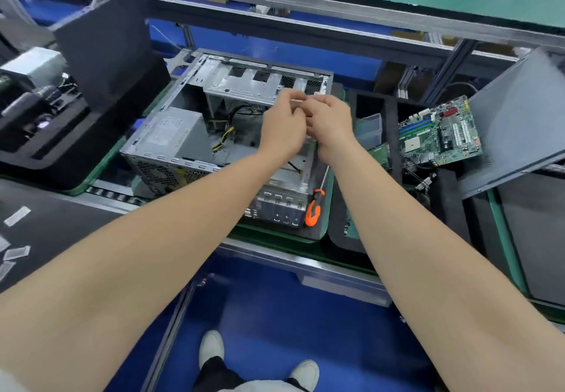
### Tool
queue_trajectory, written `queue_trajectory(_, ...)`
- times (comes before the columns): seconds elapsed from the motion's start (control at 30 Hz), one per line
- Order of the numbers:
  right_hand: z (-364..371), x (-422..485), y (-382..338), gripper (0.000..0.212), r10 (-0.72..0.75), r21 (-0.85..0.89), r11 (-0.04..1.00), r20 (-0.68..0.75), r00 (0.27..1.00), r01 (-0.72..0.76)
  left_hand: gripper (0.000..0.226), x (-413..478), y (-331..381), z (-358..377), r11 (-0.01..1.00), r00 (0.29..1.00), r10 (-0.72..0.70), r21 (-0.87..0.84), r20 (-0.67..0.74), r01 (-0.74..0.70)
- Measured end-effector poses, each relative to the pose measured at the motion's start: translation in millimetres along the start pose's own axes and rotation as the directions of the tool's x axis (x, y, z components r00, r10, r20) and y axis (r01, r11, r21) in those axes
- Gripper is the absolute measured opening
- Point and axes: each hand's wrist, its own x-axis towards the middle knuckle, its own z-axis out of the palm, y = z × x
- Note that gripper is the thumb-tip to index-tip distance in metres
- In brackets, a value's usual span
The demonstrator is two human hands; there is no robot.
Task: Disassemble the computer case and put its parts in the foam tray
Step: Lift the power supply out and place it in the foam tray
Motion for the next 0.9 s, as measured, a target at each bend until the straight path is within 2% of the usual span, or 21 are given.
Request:
queue_trajectory(0.13, 63, -18, 7, 0.018, 0.089, 0.024, 0.995, 0.122, 0.988, -0.093, 0.033, 17, -29, -64, 0.990, 1.000, -0.002, 0.141, -0.018, 0.005)
queue_trajectory(0.27, 124, -30, 17, 0.012, 0.163, -0.044, 0.986, 0.150, 0.975, -0.158, 0.035, 29, -52, -130, 0.946, 0.999, 0.013, 0.325, -0.039, 0.000)
queue_trajectory(0.33, 152, -31, 22, 0.007, 0.210, -0.068, 0.977, 0.186, 0.960, -0.201, 0.040, 37, -61, -163, 0.887, 0.996, 0.039, 0.462, -0.076, 0.000)
queue_trajectory(0.4, 176, -30, 30, 0.019, 0.270, -0.128, 0.960, 0.202, 0.941, -0.247, 0.049, 47, -69, -194, 0.792, 0.991, 0.025, 0.608, -0.131, 0.060)
queue_trajectory(0.43, 187, -28, 34, 0.031, 0.301, -0.181, 0.947, 0.196, 0.933, -0.267, 0.052, 52, -74, -207, 0.764, 0.988, -0.028, 0.634, -0.154, 0.120)
queue_trajectory(0.5, 203, -25, 40, 0.044, 0.363, -0.269, 0.913, 0.201, 0.910, -0.305, 0.056, 62, -84, -224, 0.760, 0.962, -0.227, 0.590, -0.150, 0.271)
queue_trajectory(0.57, 216, -24, 44, 0.039, 0.433, -0.356, 0.872, 0.244, 0.868, -0.335, 0.062, 71, -92, -232, 0.752, 0.914, -0.397, 0.544, -0.078, 0.373)
queue_trajectory(0.63, 223, -16, 50, 0.039, 0.519, -0.387, 0.835, 0.315, 0.795, -0.392, 0.065, 76, -96, -234, 0.761, 0.899, -0.437, 0.523, -0.022, 0.383)
queue_trajectory(0.7, 223, -8, 56, 0.067, 0.566, -0.445, 0.803, 0.364, 0.740, -0.395, 0.066, 79, -102, -233, 0.779, 0.906, -0.423, 0.508, -0.005, 0.367)
queue_trajectory(0.77, 223, -3, 58, 0.097, 0.585, -0.543, 0.763, 0.348, 0.732, -0.352, 0.065, 82, -110, -231, 0.769, 0.916, -0.400, 0.538, -0.017, 0.346)
queue_trajectory(0.9, 228, 0, 65, 0.112, 0.483, -0.582, 0.764, 0.231, 0.845, -0.277, 0.063, 88, -119, -224, 0.751, 0.942, -0.330, 0.588, -0.059, 0.300)
